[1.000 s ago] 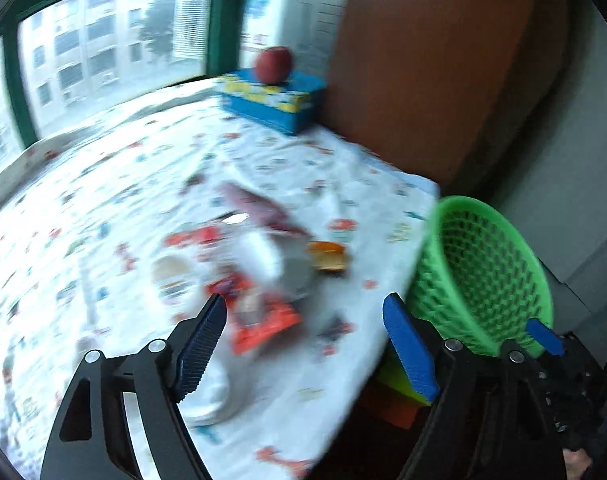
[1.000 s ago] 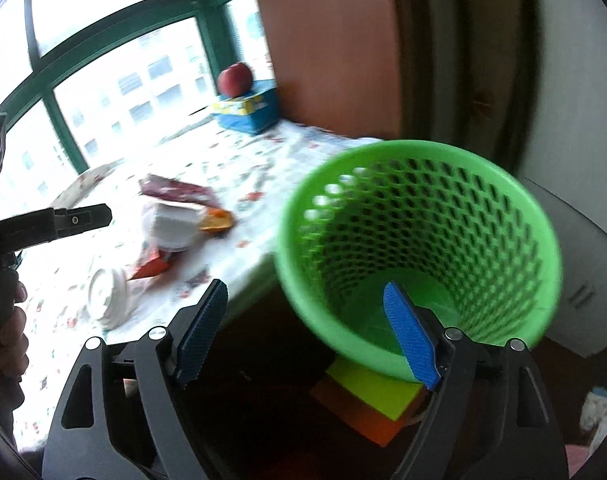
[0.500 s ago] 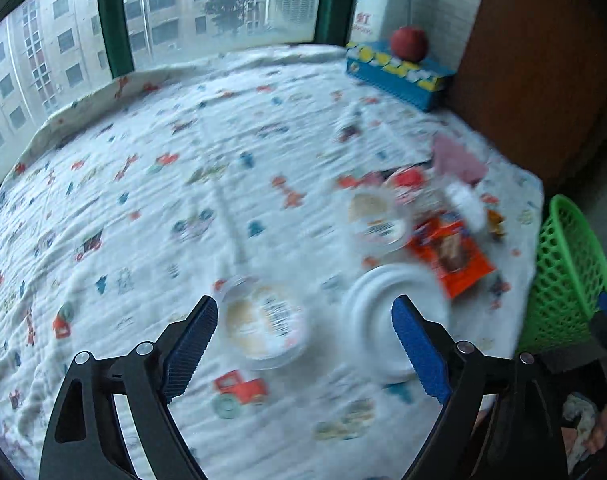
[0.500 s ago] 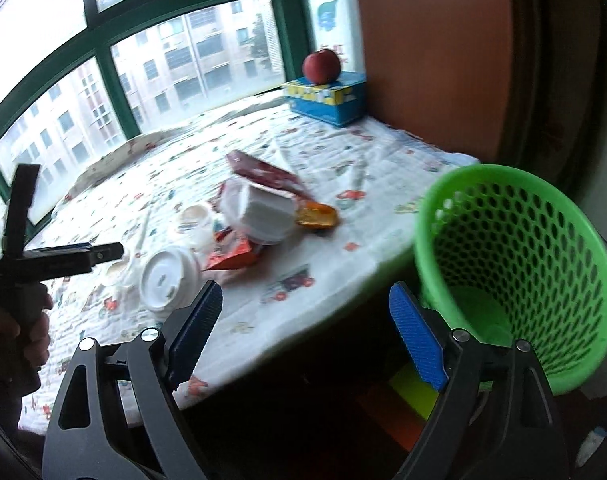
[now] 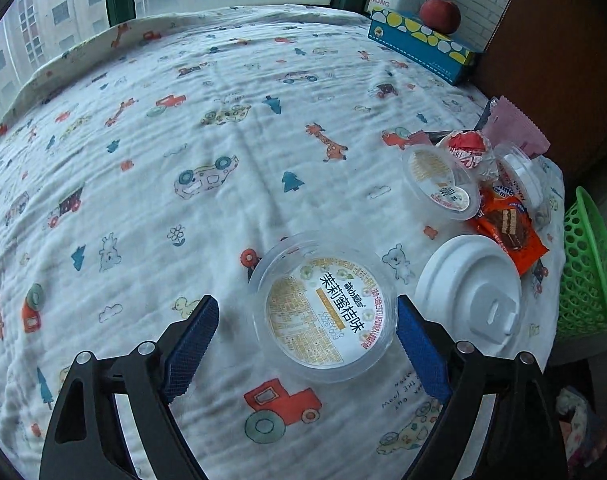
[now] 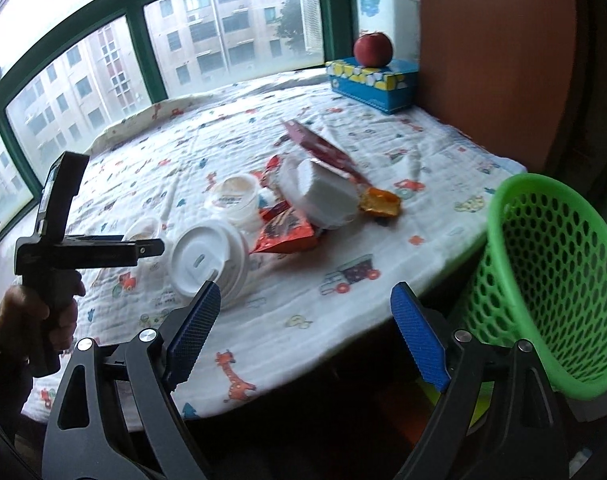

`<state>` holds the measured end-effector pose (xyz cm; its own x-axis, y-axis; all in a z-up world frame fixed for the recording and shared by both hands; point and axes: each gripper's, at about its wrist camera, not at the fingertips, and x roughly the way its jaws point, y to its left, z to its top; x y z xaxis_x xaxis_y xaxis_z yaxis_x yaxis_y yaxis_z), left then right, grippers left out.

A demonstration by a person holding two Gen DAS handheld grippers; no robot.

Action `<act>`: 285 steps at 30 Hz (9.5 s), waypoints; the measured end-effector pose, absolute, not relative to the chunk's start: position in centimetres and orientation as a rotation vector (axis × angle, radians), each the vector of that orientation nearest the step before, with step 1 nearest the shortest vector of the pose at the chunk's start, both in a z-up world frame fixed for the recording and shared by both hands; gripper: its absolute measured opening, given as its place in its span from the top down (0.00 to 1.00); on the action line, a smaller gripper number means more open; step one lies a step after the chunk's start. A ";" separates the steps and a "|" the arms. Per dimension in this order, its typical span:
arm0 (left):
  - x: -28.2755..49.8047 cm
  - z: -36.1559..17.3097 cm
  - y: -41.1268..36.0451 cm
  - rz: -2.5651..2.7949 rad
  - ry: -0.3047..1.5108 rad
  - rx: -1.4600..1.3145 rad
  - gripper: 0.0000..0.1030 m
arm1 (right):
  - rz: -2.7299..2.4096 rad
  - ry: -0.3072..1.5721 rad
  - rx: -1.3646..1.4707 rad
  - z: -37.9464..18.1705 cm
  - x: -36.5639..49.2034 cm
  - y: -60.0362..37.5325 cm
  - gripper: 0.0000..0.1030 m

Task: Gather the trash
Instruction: 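Reach the left gripper to the labeled round dessert cup and grasp it, then grasp the white cup lid with the right gripper, then drop the white lid into the basket with the right gripper while the left carries the dessert cup there, then open the left gripper to drop the dessert cup into the basket, then move the left gripper back to the ledge and grasp another clear plastic box, then reach the right gripper to the orange peel and grasp it, then carry the orange peel over the basket with the right gripper while the left carries the clear box toward it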

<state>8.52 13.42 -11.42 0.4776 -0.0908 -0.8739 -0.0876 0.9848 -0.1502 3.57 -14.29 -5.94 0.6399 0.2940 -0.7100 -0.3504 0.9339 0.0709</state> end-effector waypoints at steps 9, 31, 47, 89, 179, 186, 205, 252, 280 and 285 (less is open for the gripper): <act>7.7 -10.3 13.3 -0.055 1.018 -0.198 0.37 | 0.445 0.818 -0.122 -7.2 3.8 -10.8 0.13; 4.4 -6.3 17.1 -0.003 0.914 -0.249 0.37 | 0.490 0.897 -0.237 -12.0 7.6 -3.0 0.07; 4.0 -6.4 17.7 0.001 0.912 -0.268 0.37 | 0.480 0.913 -0.213 -12.5 8.0 -2.8 0.16; 10.5 0.3 -8.5 -0.442 0.880 -0.034 0.37 | 0.042 0.740 0.108 -4.8 5.2 -32.2 0.16; 10.0 -8.2 0.7 -0.569 1.032 0.228 0.22 | 0.150 0.730 0.103 -4.0 4.3 -27.5 0.11; 10.5 -9.5 0.4 -0.641 1.043 0.303 0.22 | 0.166 0.752 0.080 -4.3 5.0 -25.9 0.11; 12.8 -11.6 1.6 -0.753 1.095 0.397 0.22 | 0.194 0.780 0.055 -4.8 6.2 -23.8 0.11; 8.2 -9.3 6.9 -0.510 1.046 -0.057 0.50 | 0.445 0.972 -0.336 -10.5 18.6 -16.9 0.39; 7.8 -6.9 6.0 -0.535 0.997 -0.105 0.50 | 0.451 0.928 -0.240 -8.0 16.2 -17.8 0.70; 7.6 -5.6 4.2 -0.566 0.970 -0.101 0.50 | 0.418 0.862 -0.183 -5.9 13.6 -19.4 0.70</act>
